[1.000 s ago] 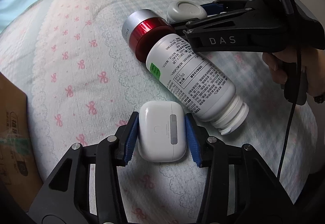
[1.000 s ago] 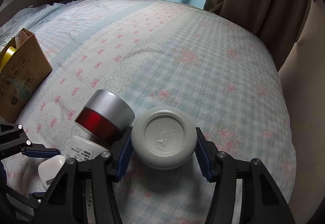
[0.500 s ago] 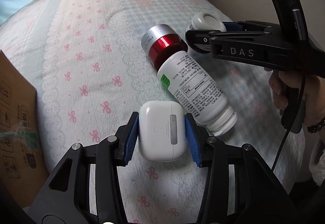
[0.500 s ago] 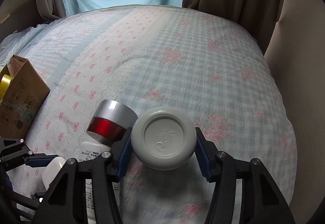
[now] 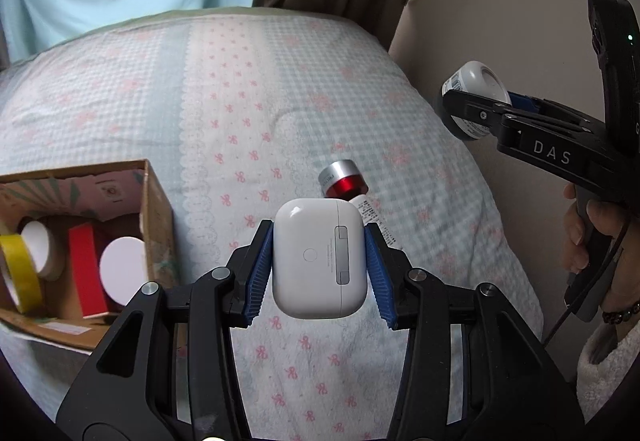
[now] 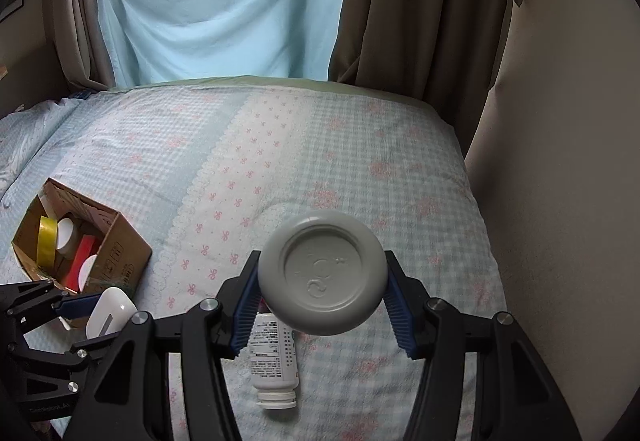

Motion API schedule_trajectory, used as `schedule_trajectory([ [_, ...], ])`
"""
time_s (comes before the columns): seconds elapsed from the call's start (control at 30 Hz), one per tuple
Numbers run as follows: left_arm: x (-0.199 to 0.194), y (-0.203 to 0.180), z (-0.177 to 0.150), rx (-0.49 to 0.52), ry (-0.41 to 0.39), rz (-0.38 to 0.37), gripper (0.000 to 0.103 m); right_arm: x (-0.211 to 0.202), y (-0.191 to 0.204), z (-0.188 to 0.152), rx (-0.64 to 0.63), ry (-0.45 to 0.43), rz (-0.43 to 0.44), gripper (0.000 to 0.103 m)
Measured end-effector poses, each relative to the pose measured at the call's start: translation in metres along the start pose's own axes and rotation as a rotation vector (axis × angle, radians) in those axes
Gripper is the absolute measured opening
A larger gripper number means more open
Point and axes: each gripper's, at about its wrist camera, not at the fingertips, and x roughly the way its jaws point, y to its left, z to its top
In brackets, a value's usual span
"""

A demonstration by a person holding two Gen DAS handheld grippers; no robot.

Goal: Organize rigid objects
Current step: 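Carry the earbud case with the left tool while the right tool carries the white jar to the box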

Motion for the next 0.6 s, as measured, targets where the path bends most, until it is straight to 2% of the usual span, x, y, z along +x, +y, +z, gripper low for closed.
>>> schedule_trajectory([
  [0.2, -0.079, 0.048, 0.014, -0.046, -0.060, 0.076, 0.041, -0.050, 0.040, 0.026, 0.039, -0.011, 0.054, 0.052],
  [0.37, -0.127, 0.103, 0.016, -0.112, -0.094, 0.132, 0.041, -0.071, 0.092, 0.038, 0.023, 0.006, 0.109, 0.052],
  [0.6, -0.159, 0.191, 0.003, -0.173, -0.093, 0.161, 0.041, -0.068, 0.182, 0.037, 0.024, 0.056, 0.181, 0.052],
])
